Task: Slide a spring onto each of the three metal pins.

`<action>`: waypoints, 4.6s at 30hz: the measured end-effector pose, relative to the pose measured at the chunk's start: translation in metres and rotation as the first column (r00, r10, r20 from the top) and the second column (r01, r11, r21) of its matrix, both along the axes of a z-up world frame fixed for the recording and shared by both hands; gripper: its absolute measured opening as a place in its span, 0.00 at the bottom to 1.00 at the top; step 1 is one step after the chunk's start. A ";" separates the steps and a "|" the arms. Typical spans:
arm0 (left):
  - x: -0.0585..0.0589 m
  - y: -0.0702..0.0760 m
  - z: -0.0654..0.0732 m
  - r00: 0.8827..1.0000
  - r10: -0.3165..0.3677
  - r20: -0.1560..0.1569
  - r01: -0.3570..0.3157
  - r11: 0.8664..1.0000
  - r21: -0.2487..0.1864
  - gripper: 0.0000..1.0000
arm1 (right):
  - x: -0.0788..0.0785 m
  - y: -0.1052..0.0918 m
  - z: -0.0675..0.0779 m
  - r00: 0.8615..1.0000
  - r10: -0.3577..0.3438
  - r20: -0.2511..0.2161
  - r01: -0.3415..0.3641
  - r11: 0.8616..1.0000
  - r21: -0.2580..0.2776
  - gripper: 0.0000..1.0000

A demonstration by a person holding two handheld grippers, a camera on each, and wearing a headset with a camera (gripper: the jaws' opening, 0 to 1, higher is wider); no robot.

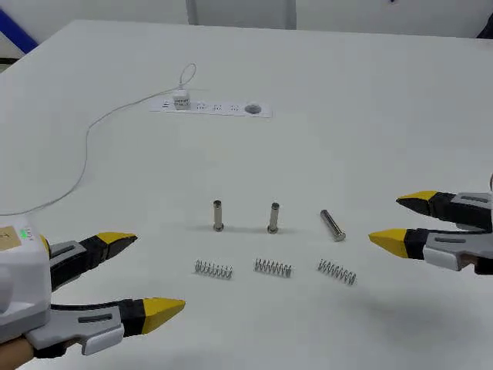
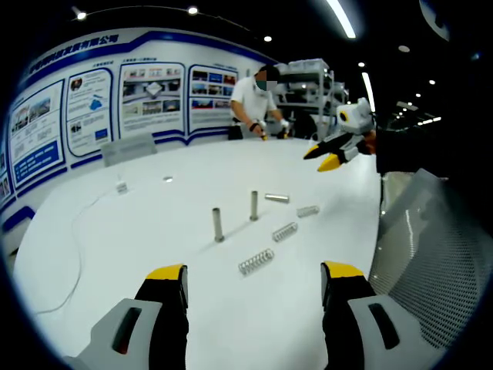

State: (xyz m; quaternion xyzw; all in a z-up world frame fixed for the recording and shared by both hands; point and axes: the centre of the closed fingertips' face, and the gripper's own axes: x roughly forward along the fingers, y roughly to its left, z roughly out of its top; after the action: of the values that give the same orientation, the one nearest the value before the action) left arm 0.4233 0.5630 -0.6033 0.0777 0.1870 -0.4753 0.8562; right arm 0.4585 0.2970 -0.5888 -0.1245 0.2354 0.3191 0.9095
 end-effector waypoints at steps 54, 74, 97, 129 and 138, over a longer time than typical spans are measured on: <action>-0.003 -0.002 -0.005 1.000 -0.008 -0.029 0.008 1.000 0.001 0.67 | 0.080 0.023 -0.091 0.915 -0.257 -0.310 0.205 0.960 -0.191 0.13; -0.005 -0.003 -0.006 0.999 -0.018 -0.036 0.018 1.000 0.003 0.66 | 0.079 0.027 -0.098 0.891 -0.286 -0.353 0.200 0.945 -0.259 0.09; -0.005 -0.003 -0.002 1.000 -0.021 -0.020 0.021 1.000 0.005 0.65 | 0.060 0.022 -0.063 0.921 -0.273 -0.277 0.235 0.958 -0.164 0.09; -0.005 -0.005 0.000 1.000 -0.026 -0.013 0.026 1.000 0.005 0.65 | 0.047 0.022 -0.054 0.944 -0.244 -0.223 0.221 0.968 -0.122 0.09; -0.007 -0.007 0.001 0.999 -0.040 -0.010 0.041 0.999 0.013 0.64 | 0.047 0.023 -0.053 0.948 -0.229 -0.220 0.209 0.971 -0.113 0.13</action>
State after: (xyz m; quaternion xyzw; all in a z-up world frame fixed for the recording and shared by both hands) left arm 0.4163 0.5562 -0.6022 0.0849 0.1927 -0.4916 0.8450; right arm 0.5052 0.3202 -0.6419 -0.0996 0.3662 0.2177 0.8992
